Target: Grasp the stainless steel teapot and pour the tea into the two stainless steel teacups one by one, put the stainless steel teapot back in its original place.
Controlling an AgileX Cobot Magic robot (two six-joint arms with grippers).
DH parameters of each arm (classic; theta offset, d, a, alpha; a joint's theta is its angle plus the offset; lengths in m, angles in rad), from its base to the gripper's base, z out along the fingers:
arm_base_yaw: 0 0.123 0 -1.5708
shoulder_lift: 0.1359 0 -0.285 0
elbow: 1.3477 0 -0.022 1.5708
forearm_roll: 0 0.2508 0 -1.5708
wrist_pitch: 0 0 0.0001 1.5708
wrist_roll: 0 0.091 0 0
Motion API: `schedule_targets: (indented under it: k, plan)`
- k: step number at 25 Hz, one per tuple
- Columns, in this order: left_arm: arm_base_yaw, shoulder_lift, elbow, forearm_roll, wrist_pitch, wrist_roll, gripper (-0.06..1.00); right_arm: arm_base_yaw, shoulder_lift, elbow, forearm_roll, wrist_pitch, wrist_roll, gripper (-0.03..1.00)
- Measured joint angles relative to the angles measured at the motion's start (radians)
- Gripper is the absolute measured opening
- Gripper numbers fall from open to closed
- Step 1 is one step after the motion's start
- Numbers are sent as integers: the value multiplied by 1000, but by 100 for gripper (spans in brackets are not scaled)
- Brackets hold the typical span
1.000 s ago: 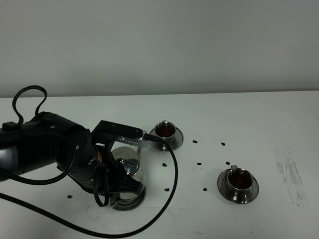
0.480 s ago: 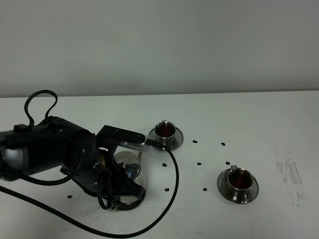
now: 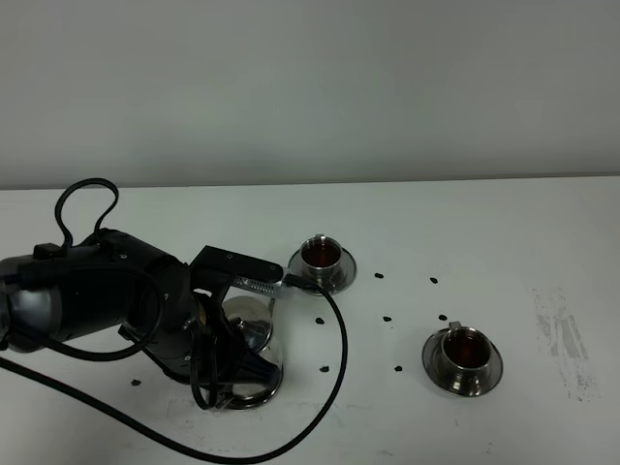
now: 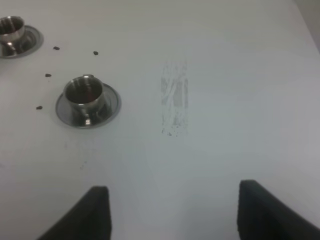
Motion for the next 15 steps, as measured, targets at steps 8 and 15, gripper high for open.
schedule_targets:
  k: [8,15]
  plan:
    - [0,6,0,1,-2,1,26,0,0,0,0,0,0,56]
    - [0,6,0,1,5,4,26,0,0,0,0,0,0,56]
